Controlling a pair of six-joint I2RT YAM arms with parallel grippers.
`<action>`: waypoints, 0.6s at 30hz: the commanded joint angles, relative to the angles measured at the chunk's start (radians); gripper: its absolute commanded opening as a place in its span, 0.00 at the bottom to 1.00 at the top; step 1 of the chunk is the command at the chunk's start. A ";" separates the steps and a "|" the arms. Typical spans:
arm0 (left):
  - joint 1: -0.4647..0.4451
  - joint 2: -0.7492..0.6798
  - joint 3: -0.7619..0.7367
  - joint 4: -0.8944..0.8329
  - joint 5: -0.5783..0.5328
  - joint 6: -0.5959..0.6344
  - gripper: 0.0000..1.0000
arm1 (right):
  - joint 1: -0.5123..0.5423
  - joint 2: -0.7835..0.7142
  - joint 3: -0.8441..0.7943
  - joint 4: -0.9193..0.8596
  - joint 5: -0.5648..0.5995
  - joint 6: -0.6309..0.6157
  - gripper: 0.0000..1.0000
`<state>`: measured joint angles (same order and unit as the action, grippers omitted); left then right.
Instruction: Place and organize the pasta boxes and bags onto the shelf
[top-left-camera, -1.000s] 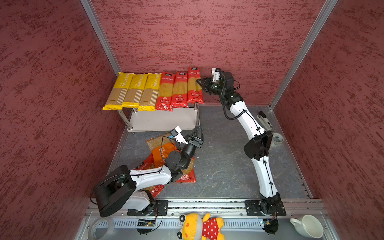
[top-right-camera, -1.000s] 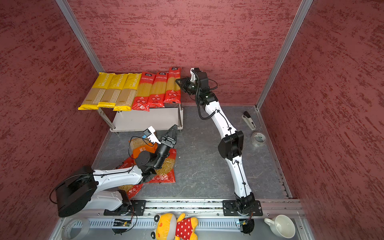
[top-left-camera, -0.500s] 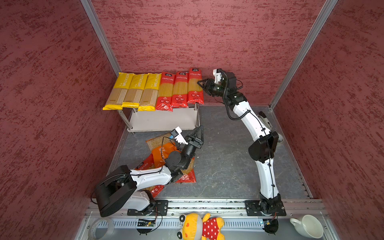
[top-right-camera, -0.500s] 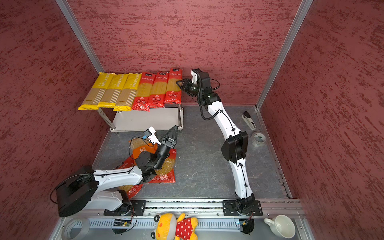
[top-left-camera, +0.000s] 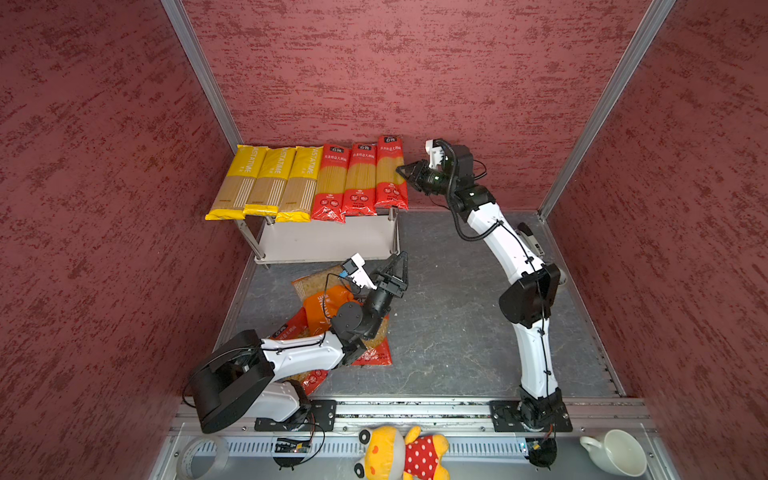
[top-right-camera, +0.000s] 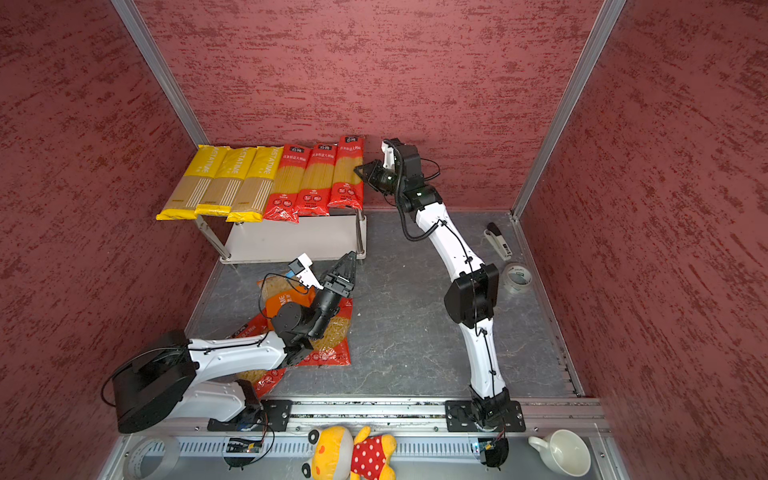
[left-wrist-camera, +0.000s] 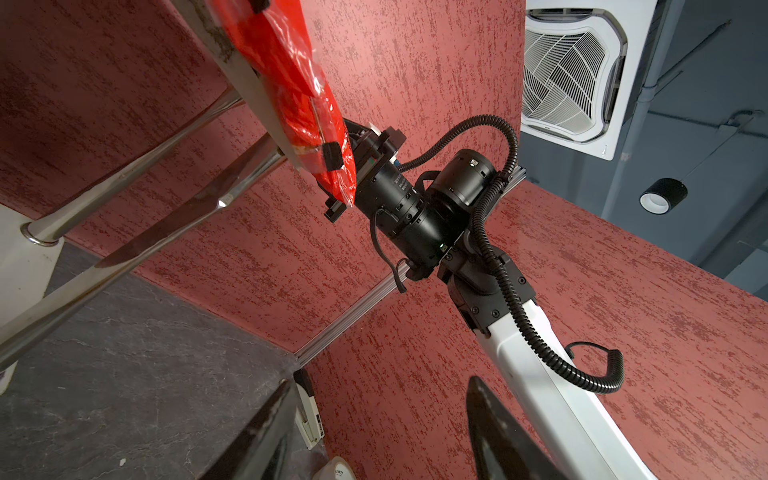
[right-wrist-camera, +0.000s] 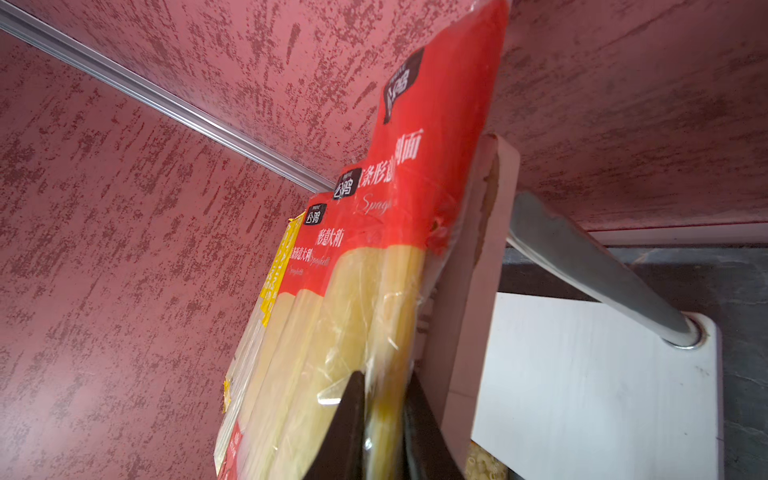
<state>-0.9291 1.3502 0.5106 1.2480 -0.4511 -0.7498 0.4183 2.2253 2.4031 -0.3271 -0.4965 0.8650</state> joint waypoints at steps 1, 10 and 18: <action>-0.004 -0.007 -0.003 -0.011 0.004 0.026 0.65 | 0.037 0.029 0.042 -0.042 -0.045 -0.020 0.17; -0.004 -0.007 -0.002 -0.017 0.008 0.027 0.65 | 0.037 0.005 0.042 -0.073 -0.048 -0.057 0.34; -0.005 -0.019 -0.017 -0.031 0.010 0.030 0.65 | 0.030 -0.035 0.024 -0.088 -0.076 -0.087 0.47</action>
<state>-0.9291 1.3491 0.5095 1.2335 -0.4492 -0.7437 0.4282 2.2272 2.4275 -0.3565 -0.5156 0.8024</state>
